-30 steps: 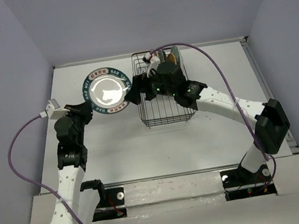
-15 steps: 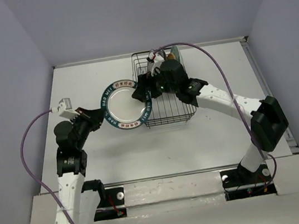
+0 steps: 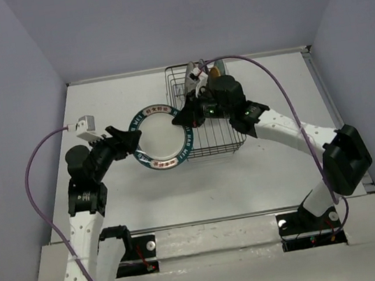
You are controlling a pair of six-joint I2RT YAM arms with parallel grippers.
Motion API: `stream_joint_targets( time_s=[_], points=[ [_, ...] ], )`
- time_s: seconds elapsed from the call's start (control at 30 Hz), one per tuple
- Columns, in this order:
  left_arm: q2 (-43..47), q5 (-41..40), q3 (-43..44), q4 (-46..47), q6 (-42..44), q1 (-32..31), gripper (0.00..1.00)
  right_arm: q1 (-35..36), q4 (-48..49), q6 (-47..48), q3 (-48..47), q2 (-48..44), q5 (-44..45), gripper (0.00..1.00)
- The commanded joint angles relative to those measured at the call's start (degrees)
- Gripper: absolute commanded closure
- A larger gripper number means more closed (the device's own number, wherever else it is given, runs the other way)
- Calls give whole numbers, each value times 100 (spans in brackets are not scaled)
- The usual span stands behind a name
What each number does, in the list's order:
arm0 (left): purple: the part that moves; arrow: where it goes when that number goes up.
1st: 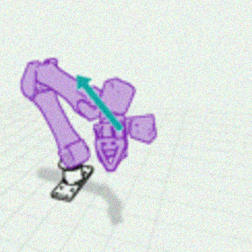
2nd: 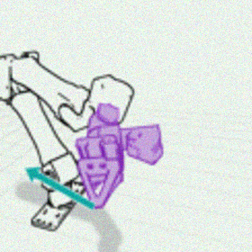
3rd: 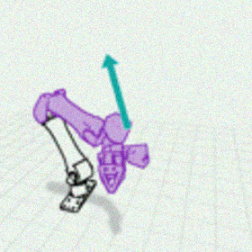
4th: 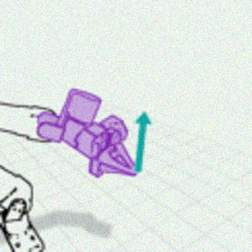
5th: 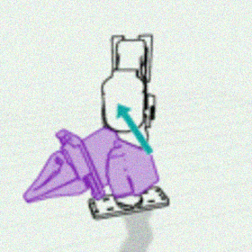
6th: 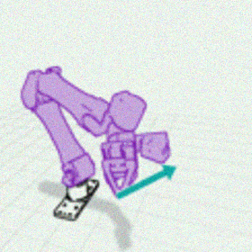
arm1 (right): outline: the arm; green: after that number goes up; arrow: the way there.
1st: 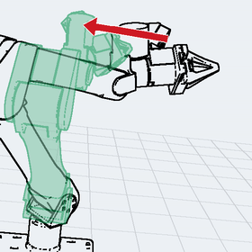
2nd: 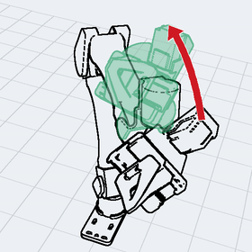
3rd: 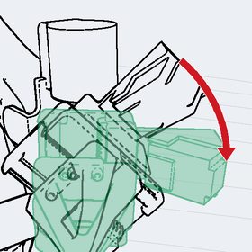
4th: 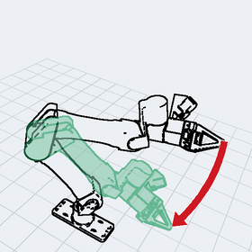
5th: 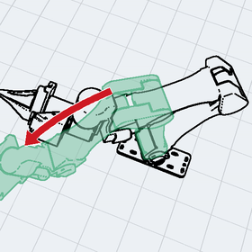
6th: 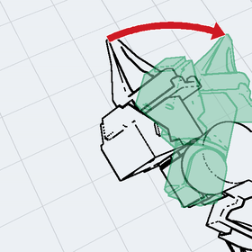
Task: Load the plates into the dish rack
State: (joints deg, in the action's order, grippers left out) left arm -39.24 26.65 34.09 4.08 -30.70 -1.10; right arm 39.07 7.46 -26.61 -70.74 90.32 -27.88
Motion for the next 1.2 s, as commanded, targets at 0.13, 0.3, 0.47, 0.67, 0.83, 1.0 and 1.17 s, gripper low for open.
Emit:
stream_joint_targets(
  time_s=[0.13, 0.3, 0.47, 0.67, 0.83, 1.0, 1.17],
  points=[
    [215, -696, 362, -381, 881, -364, 7, 39, -2133, 789, -2539, 300, 3900, 93],
    [207, -811, 415, -399, 952, -566, 1, 39, -2688, 877, -3726, 1065, 5826, 93],
    [189, -916, 423, -653, 987, -856, 1, 277, -2803, 1544, -5079, 2137, 7655, 93],
    [198, -1083, 467, -768, 1031, -1093, 1, 513, -2785, 2360, -6169, 3200, 8814, 93],
    [189, -1092, 503, -777, 1022, -1173, 1, 514, -2777, 2433, -6251, 3571, 9142, 93],
    [180, -1215, 503, -838, 1022, -1234, 1, 567, -2759, 2257, -6023, 3677, 9266, 93],
    [136, -1215, 494, -830, 1022, -1270, 1, 619, -2768, 2152, -5723, 3624, 9353, 93]
  ],
)
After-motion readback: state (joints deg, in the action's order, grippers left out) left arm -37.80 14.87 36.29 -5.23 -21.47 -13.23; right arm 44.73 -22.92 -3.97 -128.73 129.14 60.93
